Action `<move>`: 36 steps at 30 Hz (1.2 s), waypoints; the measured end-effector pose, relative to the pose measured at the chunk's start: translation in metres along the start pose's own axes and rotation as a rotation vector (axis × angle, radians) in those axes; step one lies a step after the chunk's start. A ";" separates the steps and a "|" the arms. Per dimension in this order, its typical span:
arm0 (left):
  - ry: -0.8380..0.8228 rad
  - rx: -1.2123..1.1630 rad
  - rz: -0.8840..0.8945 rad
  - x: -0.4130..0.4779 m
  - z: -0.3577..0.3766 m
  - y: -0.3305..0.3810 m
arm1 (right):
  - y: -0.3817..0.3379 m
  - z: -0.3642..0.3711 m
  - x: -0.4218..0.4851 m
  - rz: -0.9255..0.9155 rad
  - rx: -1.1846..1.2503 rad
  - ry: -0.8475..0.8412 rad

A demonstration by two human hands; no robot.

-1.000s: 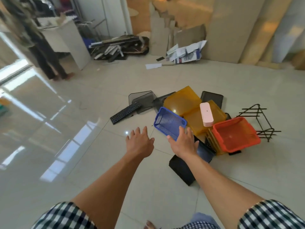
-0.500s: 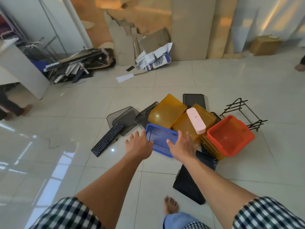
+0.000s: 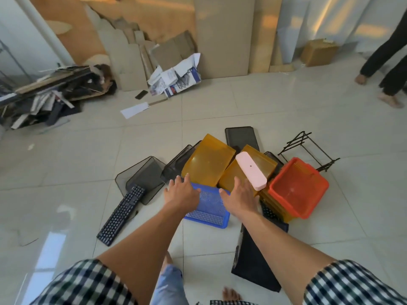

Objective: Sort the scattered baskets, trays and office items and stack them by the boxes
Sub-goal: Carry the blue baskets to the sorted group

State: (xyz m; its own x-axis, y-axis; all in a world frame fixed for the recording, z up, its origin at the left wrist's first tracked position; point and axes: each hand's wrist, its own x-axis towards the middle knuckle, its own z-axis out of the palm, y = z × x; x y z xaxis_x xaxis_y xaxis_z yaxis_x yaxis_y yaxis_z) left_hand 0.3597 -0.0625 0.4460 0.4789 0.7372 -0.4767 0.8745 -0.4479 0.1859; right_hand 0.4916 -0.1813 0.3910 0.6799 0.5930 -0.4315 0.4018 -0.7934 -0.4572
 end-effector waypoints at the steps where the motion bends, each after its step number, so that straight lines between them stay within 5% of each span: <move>1: -0.011 0.013 0.019 0.016 -0.004 -0.002 | -0.005 0.002 0.009 0.021 0.010 -0.001; 9: -0.102 0.060 0.185 0.145 -0.028 -0.025 | -0.065 0.022 0.077 0.222 0.056 0.071; 18: -0.302 0.155 0.248 0.241 -0.010 -0.077 | -0.095 0.080 0.141 0.422 0.065 -0.045; 30: -0.445 0.123 -0.004 0.372 0.151 -0.171 | 0.016 0.234 0.259 0.615 0.185 -0.191; 36: -0.492 -0.115 -0.153 0.450 0.268 -0.175 | 0.091 0.317 0.336 0.926 0.442 -0.069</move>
State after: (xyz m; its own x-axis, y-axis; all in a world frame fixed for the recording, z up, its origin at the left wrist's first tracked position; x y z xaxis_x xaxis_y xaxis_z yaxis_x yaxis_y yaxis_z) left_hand 0.4019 0.2114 -0.0313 0.2767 0.4523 -0.8479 0.9477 -0.2748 0.1627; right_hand 0.5616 -0.0106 -0.0417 0.5657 -0.2085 -0.7978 -0.5335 -0.8302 -0.1614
